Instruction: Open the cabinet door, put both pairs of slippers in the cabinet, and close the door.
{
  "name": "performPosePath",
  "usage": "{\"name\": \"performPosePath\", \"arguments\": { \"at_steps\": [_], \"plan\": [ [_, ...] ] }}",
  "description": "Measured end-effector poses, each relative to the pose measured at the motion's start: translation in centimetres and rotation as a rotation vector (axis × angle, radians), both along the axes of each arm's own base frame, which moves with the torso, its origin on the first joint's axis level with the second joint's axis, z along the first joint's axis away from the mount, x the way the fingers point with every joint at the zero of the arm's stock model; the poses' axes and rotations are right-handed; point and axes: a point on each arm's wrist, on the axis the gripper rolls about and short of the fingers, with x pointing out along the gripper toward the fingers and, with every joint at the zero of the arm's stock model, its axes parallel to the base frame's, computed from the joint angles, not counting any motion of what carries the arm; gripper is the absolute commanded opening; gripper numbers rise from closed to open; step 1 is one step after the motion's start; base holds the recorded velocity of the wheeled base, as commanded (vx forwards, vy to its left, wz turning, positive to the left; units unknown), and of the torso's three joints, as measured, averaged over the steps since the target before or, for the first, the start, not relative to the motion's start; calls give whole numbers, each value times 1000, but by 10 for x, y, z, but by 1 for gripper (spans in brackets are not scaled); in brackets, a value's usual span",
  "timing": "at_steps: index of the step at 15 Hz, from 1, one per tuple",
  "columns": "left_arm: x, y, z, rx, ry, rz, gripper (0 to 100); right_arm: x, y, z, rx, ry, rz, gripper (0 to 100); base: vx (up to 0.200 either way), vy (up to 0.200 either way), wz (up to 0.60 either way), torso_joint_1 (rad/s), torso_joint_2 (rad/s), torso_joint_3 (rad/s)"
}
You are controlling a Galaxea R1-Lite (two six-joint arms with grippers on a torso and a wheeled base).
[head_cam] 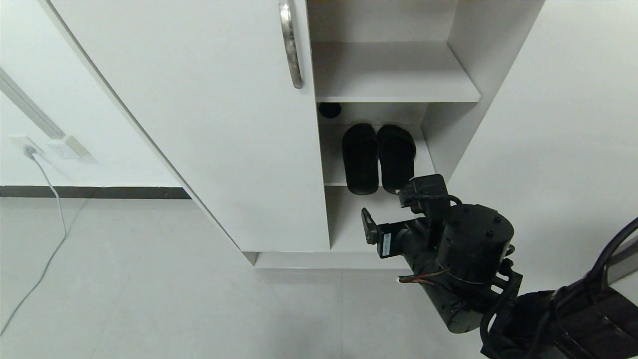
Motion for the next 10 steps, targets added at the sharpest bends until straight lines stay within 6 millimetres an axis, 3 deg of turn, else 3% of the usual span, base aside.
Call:
{"name": "performPosePath", "arguments": {
  "at_steps": [6, 10],
  "plan": [
    [0, 0, 0, 1, 1, -3, 0, 0, 0, 0, -1, 1, 0, 100, 0, 0, 0, 0, 0, 0],
    [0, 0, 0, 0, 1, -4, 0, 0, 0, -1, -3, 2, -1, 100, 0, 0, 0, 1, 2, 160]
  ]
}}
